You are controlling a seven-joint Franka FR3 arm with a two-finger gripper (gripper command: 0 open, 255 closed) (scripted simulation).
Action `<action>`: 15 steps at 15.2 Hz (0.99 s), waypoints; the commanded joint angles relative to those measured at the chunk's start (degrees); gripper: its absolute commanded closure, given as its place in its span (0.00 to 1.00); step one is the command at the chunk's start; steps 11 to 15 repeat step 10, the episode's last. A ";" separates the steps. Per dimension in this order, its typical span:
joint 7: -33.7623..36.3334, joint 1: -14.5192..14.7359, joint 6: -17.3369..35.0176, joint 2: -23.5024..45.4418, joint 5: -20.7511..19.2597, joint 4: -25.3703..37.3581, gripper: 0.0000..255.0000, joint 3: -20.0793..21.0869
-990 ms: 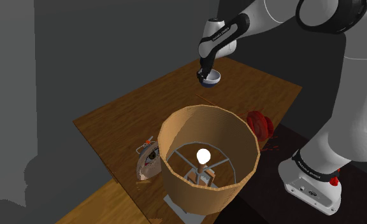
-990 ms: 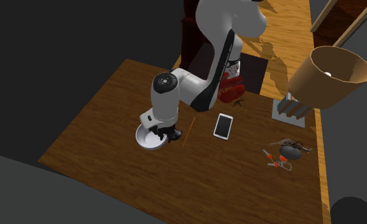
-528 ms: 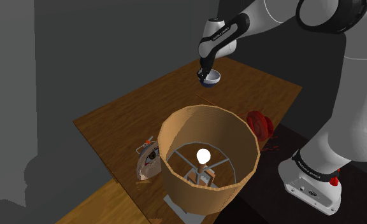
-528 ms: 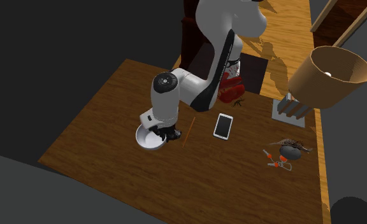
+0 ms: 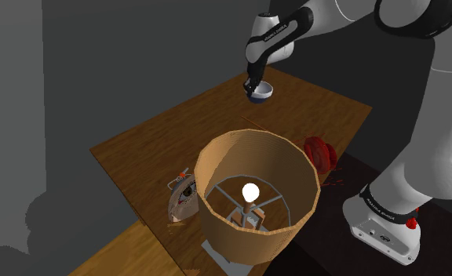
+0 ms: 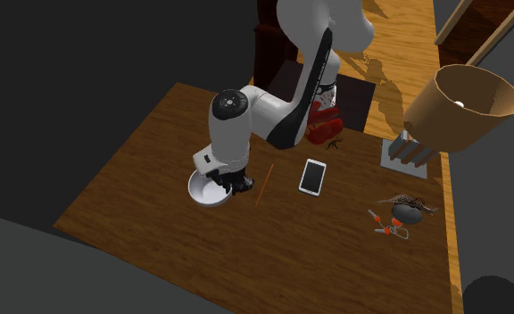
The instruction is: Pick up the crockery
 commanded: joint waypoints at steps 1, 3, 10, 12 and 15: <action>0.05 0.05 -1.40 -0.89 -0.17 0.53 1.00 -0.10; 0.13 0.12 -2.65 -1.77 -0.34 0.91 1.00 -0.19; 0.31 0.27 -5.95 -3.88 -0.73 2.11 1.00 -0.38; 0.31 0.27 -5.95 -3.88 -0.73 2.11 1.00 -0.38; 0.31 0.27 -5.95 -3.88 -0.73 2.11 1.00 -0.38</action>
